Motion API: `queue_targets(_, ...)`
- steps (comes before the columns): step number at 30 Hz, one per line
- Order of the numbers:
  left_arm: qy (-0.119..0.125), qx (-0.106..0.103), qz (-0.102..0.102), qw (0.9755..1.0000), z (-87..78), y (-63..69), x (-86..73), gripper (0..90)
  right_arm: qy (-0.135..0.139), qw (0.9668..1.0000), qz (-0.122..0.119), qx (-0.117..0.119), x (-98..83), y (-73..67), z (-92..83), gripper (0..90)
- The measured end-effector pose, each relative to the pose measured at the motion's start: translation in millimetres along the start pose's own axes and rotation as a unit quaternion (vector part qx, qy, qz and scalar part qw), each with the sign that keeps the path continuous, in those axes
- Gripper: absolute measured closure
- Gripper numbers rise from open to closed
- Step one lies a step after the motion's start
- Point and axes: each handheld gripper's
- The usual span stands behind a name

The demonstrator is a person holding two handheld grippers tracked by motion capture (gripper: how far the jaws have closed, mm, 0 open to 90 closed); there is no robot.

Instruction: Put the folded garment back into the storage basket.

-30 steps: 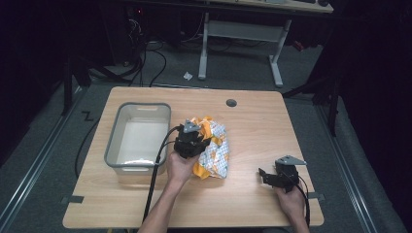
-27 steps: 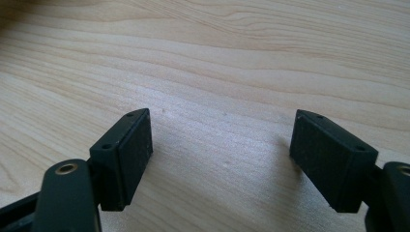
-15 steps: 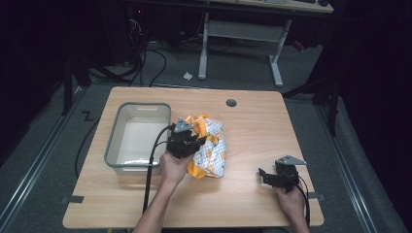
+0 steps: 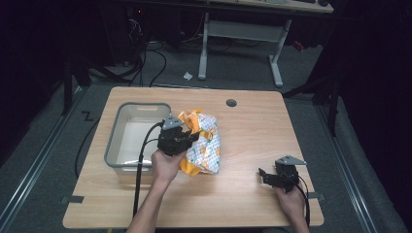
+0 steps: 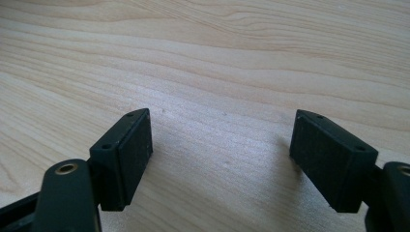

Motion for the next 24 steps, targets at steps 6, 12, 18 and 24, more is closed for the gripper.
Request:
queue_targets(6,0.007,0.001,-0.008,0.9999,-11.9,-7.7,-1.6,77.6,0.0,1.0,0.0,0.0,0.0,0.0,0.0,23.2)
queue_targets(12,0.015,0.002,-0.012,0.9998,-23.5,-14.0,-0.8,77.6,0.0,1.0,0.0,0.0,0.0,0.0,0.0,23.2)
queue_targets(18,0.016,0.003,-0.013,0.9998,-30.0,-19.2,0.6,77.6,0.0,1.0,0.0,0.0,0.0,0.0,0.0,23.2)
queue_targets(24,0.024,0.005,-0.019,0.9995,-39.1,-26.7,0.6,77.6,0.0,1.0,0.0,0.0,0.1,0.0,0.0,23.2)
Point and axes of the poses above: each handheld gripper's, and its own axes: z roughly forward along the jaws, x roughly out of its top, y roughly to its right, and after that the axes turned 13 degrees about -y, right-handed
